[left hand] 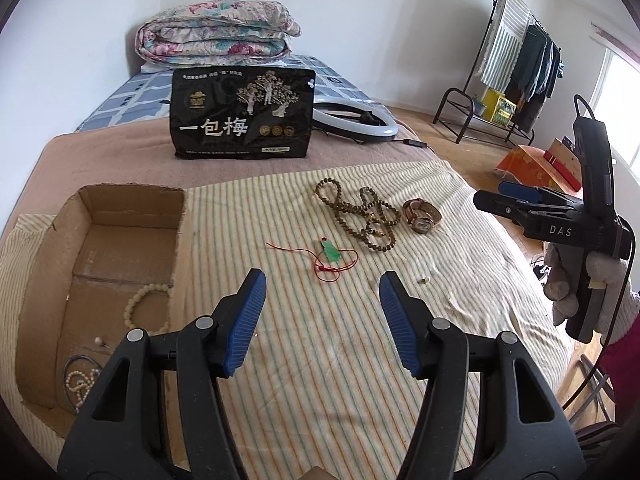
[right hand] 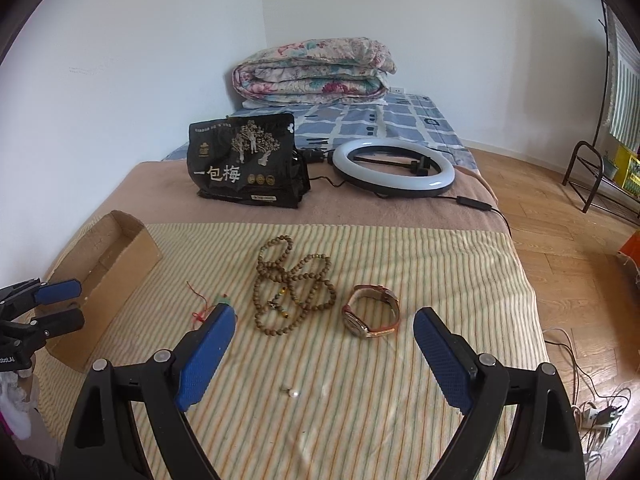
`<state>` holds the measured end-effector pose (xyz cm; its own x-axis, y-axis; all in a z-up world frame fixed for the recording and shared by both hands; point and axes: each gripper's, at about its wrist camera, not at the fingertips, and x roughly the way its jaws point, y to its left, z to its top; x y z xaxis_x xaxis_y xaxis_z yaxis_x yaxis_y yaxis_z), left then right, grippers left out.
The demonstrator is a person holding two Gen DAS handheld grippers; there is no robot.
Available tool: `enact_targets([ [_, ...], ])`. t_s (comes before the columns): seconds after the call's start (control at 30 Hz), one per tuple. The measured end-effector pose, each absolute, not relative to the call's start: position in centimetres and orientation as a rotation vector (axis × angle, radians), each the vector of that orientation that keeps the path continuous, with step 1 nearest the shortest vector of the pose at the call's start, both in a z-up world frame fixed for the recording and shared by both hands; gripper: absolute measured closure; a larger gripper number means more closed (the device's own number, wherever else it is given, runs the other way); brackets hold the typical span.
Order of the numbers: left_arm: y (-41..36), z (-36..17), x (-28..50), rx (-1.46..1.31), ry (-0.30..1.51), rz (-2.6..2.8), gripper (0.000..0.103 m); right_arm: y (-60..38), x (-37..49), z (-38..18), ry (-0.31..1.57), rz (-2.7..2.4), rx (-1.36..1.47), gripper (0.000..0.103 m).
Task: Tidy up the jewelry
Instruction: 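Move both grippers back toward the wooden bead mala and jade pendant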
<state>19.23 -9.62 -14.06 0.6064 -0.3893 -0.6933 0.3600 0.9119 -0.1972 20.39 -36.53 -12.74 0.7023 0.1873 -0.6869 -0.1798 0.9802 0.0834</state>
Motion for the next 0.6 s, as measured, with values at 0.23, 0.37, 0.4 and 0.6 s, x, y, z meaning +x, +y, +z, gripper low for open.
enact_targets([
  [0.23,-12.8,-16.8,21.9,-0.039,0.853,-0.461,0.042,-38.0,21.7,-15.1,0.795,0.205,0.01,0.015],
  [0.37,-13.8,-18.4,23.3,-0.045,0.88,-0.458,0.048,-37.8,22.6,-16.2,0.813,0.217,-0.011,0.019],
  [0.4,-14.0,-18.8,23.7,-0.045,0.889,-0.457,0.051,-37.8,22.8,-16.5,0.816,0.219,-0.017,0.02],
  [0.6,-14.8,-20.8,25.1,-0.036,0.906,-0.438,0.053,-37.2,24.6,-17.8,0.834,0.243,-0.012,0.025],
])
